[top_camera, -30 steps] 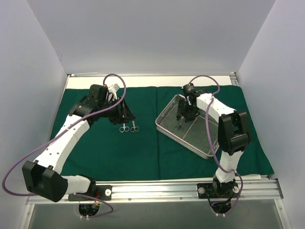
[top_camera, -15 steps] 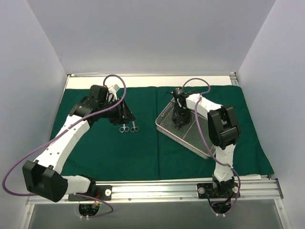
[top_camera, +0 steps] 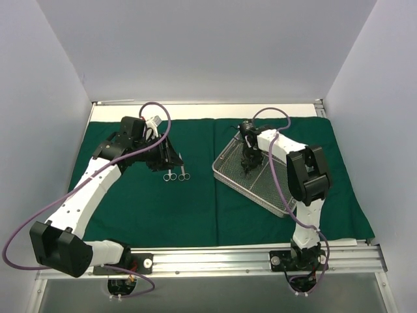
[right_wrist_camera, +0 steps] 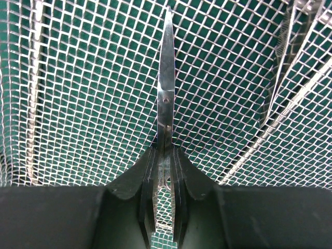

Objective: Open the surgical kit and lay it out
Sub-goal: Pick up the medical item from the container, then place the medical item in the surgical kit.

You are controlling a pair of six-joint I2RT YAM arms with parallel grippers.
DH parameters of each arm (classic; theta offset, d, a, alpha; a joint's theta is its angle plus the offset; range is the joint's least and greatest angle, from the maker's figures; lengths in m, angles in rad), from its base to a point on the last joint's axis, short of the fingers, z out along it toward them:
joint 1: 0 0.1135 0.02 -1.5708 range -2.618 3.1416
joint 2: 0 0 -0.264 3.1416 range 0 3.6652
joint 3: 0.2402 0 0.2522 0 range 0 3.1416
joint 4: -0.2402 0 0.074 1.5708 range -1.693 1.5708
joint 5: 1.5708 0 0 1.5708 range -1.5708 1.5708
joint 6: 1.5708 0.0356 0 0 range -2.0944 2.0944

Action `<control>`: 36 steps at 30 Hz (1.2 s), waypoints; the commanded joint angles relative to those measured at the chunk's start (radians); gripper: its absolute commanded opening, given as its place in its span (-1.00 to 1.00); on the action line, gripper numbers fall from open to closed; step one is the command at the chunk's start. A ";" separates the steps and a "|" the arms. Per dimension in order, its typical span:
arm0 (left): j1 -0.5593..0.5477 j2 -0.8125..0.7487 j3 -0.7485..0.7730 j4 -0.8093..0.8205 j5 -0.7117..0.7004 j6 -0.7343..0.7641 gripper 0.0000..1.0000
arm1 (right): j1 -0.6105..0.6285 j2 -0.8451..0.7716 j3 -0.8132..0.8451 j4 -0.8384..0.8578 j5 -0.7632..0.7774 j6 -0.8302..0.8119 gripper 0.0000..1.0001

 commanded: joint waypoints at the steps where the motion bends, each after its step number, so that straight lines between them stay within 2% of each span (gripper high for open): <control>1: 0.006 -0.033 0.020 0.006 0.022 0.006 0.11 | 0.011 0.029 -0.024 -0.024 -0.043 -0.046 -1.00; 4: 0.006 -0.030 0.034 0.017 0.039 -0.002 0.11 | 0.005 -0.054 0.039 -0.062 -0.044 -0.086 -1.00; 8: 0.006 -0.019 0.052 0.037 0.063 -0.003 0.12 | -0.036 -0.126 0.062 -0.070 -0.134 -0.143 -1.00; 17: 0.006 0.002 0.026 0.197 0.207 -0.075 0.12 | -0.099 -0.267 -0.028 0.040 -0.352 -0.262 -1.00; 20: 0.006 -0.005 0.020 0.241 0.233 -0.106 0.12 | -0.101 -0.309 -0.022 0.054 -0.379 -0.284 -1.00; 26: 0.006 -0.028 0.011 0.192 0.184 -0.101 0.13 | -0.084 -0.324 0.089 -0.016 -0.392 -0.253 -1.00; 31: 0.009 -0.056 -0.015 0.178 0.155 -0.098 0.12 | -0.008 -0.308 0.182 -0.030 -0.376 -0.221 -1.00; 36: 0.040 -0.094 -0.019 0.062 0.065 -0.083 0.12 | 0.086 -0.217 0.295 -0.038 -0.346 -0.151 -1.00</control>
